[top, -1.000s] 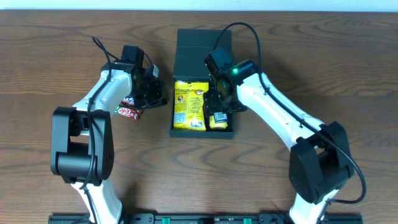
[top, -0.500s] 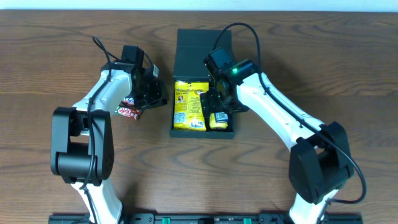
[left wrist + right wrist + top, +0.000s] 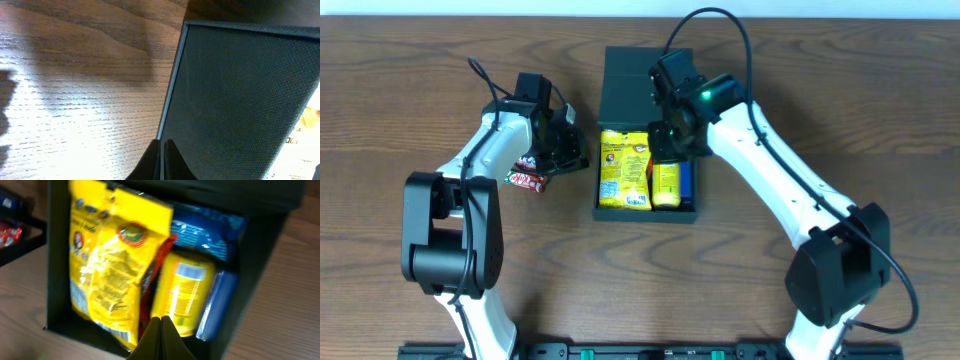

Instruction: Pack container

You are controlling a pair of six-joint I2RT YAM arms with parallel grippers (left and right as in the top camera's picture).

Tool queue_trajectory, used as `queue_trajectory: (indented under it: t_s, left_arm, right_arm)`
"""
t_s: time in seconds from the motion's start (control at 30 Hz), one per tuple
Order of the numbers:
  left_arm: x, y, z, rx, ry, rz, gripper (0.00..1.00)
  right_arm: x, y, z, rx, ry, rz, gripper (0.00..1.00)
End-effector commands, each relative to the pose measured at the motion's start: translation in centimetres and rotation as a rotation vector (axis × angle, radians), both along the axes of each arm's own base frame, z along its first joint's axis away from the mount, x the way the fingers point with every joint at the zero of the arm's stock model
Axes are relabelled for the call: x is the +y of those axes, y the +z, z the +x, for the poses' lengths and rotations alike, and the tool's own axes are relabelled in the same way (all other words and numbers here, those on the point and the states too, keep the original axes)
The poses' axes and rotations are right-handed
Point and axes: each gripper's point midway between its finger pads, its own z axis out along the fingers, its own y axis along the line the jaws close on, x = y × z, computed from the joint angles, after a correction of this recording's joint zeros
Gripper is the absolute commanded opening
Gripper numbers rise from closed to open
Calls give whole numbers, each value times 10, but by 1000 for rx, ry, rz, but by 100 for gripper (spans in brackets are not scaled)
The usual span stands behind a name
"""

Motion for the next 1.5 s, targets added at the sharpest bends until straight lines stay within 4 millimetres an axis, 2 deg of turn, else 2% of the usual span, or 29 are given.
queue_trajectory:
  t_s: [0.0, 0.27, 0.5, 0.63, 0.77, 0.8, 0.87, 0.9, 0.97, 1.0, 1.23, 1.27, 1.33, 1.37, 1.47]
  left_arm:
    - [2, -3, -1, 6, 3, 7, 6]
    - [2, -3, -1, 7, 3, 7, 6]
    - [9, 0, -1, 22, 20, 17, 6]
    - [34, 9, 3, 44, 50, 143, 6]
    - [75, 29, 10, 43, 90, 363, 6]
    - [86, 34, 12, 47, 120, 416, 6]
    - [99, 41, 13, 54, 166, 457, 6]
    - [104, 43, 14, 57, 179, 465, 6]
    - [112, 45, 13, 70, 203, 465, 6]
    - [116, 45, 12, 81, 227, 465, 6]
    - [149, 45, 13, 162, 564, 431, 6]
    - [152, 45, 15, 168, 617, 422, 9]
    - [154, 45, 19, 164, 678, 409, 37]
    - [154, 45, 22, 160, 701, 403, 43]
    - [154, 45, 28, 161, 793, 381, 44]
  right_arm:
    - [7, -10, -5, 21, 42, -10, 1]
    - [0, -23, -3, 45, 29, -42, 1]
    - [-13, 0, 25, -21, -31, -3, 2]
    - [-22, 5, 34, -35, -60, 4, 2]
    - [-30, 8, 41, -43, -81, 9, 2]
    - [-31, 9, 42, -45, -84, 9, 10]
    - [-32, 10, 43, -47, -88, 11, 36]
    - [-32, 10, 43, -48, -89, 11, 60]
    - [-33, 10, 43, -46, -90, 9, 92]
    - [-34, 10, 43, -46, -89, 8, 97]
    - [-40, 10, 47, -53, -80, 3, 99]
    - [-41, 10, 47, -54, -82, 4, 99]
    - [-41, 10, 47, -53, -82, 3, 99]
    - [-41, 10, 47, -54, -77, 2, 99]
    - [-41, 10, 47, -54, -67, 0, 99]
